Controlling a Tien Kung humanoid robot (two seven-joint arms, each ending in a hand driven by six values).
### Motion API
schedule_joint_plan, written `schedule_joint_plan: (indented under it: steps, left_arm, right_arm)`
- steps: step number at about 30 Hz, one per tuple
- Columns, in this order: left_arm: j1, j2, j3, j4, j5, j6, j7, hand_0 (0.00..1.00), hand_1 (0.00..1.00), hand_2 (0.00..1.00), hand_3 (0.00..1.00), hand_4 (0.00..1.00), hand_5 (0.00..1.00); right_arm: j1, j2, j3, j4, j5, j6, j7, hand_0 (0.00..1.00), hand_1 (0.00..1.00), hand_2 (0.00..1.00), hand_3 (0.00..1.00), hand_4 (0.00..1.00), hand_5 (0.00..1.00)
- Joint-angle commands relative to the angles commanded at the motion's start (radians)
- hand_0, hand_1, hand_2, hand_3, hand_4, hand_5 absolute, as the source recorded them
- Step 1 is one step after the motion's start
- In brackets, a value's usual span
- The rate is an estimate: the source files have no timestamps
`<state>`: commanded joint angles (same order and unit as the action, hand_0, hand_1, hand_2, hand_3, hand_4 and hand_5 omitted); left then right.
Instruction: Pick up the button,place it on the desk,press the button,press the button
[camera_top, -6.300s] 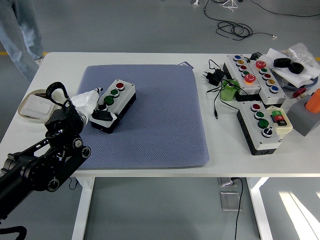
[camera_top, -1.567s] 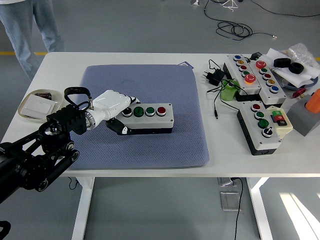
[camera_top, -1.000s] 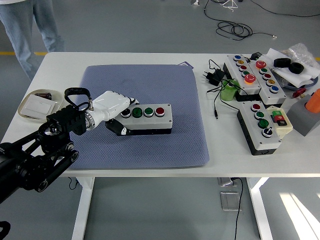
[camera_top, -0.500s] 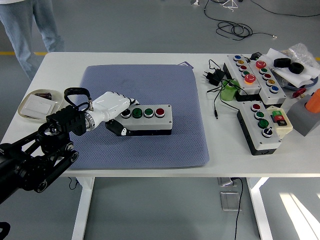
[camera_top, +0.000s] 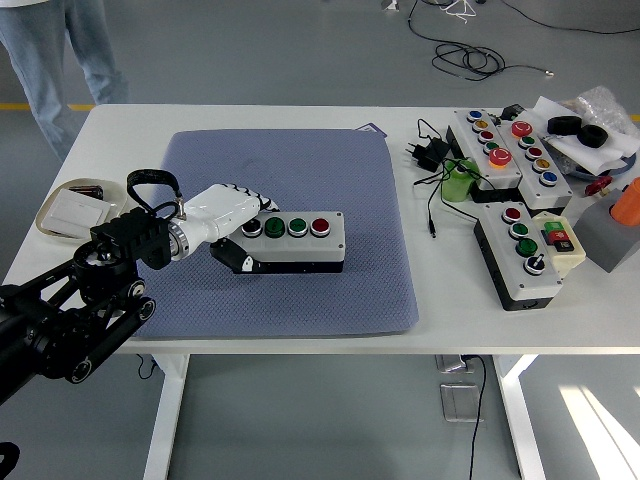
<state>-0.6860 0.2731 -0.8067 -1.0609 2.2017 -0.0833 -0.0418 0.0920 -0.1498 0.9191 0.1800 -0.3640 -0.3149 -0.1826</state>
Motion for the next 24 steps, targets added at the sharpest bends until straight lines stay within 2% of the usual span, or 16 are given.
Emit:
schedule_joint_plan:
  steps: [16,24]
  left_arm:
    - [-0.001,0.001,-0.013,-0.003,-0.016,-0.003,-0.003,0.871,0.929,0.954,0.888,0.933,0.309]
    - [0.013,0.006,-0.042,-0.036,-0.016,-0.011,-0.004,0.877,0.937,0.962,0.900,0.941,0.326]
  right_arm:
    - [0.002,0.000,-0.004,0.000,0.004,0.001,0.002,0.787,0.797,0.817,0.751,0.412,0.479]
    - [0.002,0.000,-0.004,0.000,0.003,0.000,0.001,0.787,0.797,0.817,0.751,0.412,0.479]
